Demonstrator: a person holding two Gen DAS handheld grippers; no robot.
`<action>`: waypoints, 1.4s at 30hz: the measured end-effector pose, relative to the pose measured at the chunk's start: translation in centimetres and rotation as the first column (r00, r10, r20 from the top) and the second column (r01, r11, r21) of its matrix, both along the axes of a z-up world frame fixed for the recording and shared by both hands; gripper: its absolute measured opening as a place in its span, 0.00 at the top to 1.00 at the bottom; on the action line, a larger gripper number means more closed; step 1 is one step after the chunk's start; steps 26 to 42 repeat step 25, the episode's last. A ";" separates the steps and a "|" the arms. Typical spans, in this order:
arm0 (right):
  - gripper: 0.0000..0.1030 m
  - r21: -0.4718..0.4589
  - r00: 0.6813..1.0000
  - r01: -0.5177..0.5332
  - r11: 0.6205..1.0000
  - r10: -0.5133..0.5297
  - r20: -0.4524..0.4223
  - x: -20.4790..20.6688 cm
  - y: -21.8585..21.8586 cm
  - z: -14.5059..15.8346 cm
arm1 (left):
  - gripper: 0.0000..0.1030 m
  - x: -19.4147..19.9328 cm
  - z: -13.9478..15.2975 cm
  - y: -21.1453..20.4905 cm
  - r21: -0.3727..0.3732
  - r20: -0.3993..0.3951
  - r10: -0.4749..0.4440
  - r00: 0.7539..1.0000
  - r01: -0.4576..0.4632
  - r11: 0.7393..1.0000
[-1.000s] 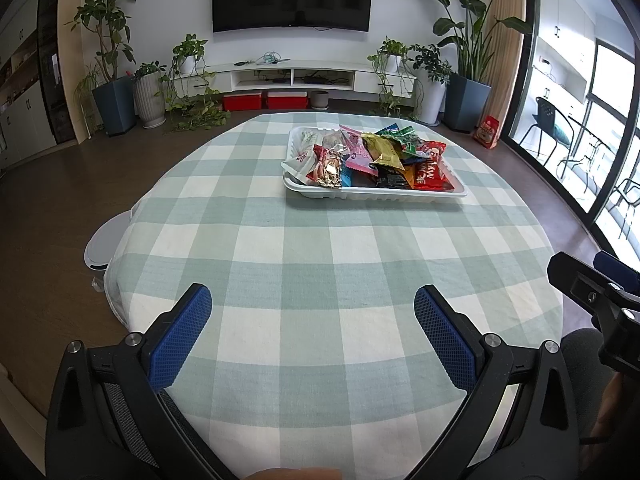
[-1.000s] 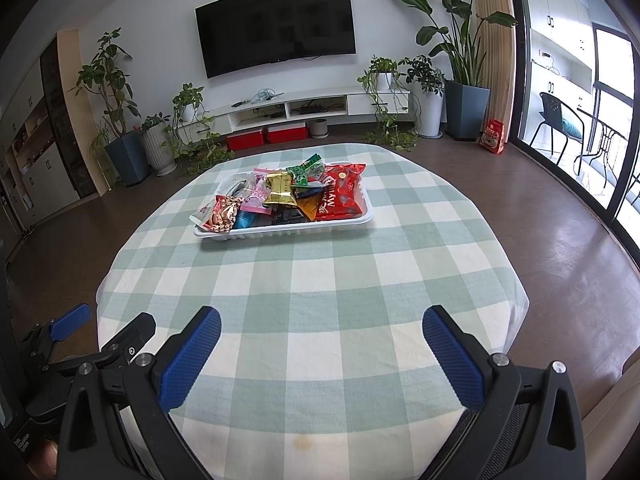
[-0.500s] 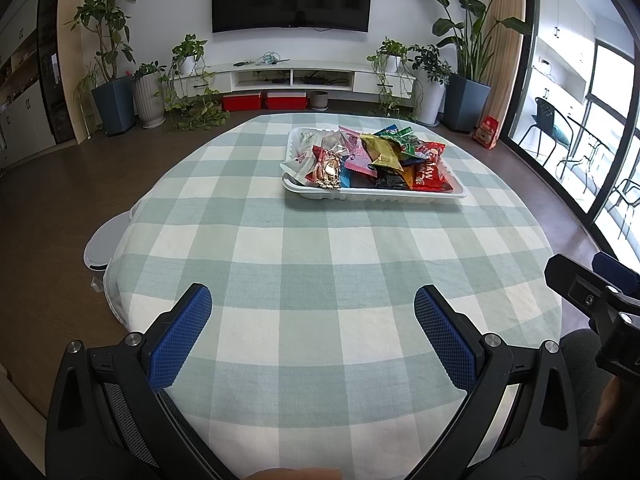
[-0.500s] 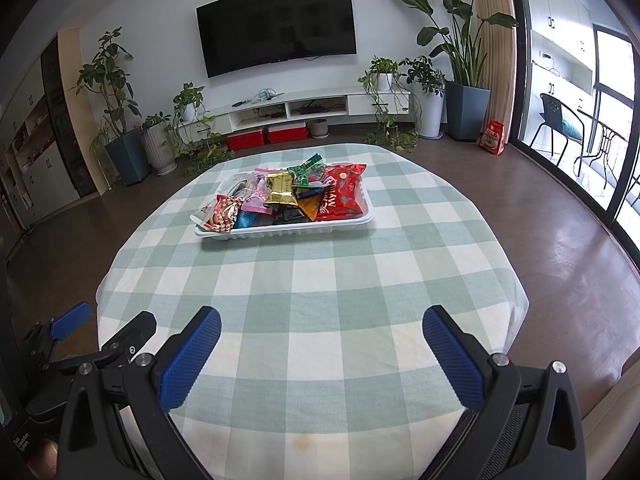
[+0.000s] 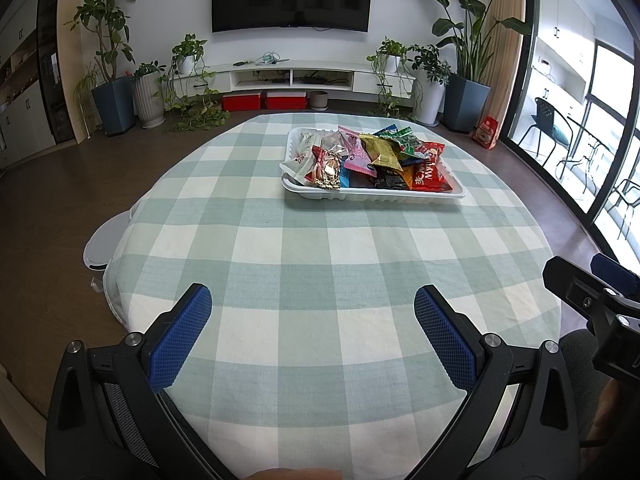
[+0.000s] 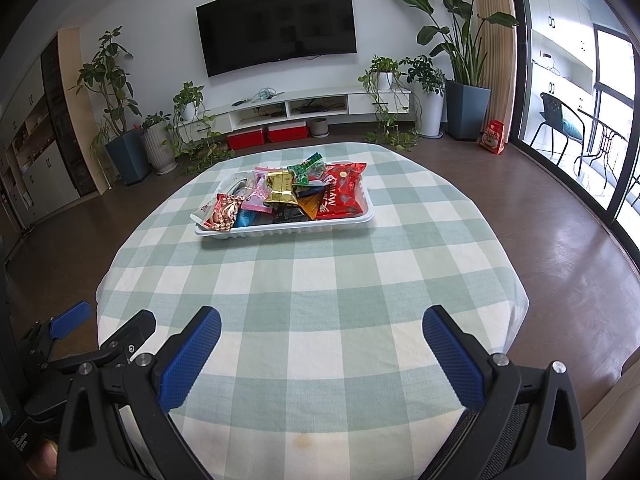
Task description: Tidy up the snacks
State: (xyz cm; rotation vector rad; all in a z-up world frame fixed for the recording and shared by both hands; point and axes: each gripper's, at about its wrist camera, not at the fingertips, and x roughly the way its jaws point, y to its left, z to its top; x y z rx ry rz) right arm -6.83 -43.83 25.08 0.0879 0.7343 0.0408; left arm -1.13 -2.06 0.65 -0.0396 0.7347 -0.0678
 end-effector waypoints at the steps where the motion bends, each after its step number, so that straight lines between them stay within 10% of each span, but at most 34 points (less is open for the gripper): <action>1: 0.00 0.000 1.000 0.000 1.000 0.000 0.000 0.1 0.0 0.0 | 0.00 0.0 -0.1 -0.1 -0.001 0.000 0.000 1.000 0.000 1.000; 42: 0.00 0.001 1.000 0.001 1.000 -0.001 -0.003 -0.1 0.0 0.2 | 0.00 -0.2 -0.5 -0.7 0.007 0.014 -0.009 1.000 0.009 1.000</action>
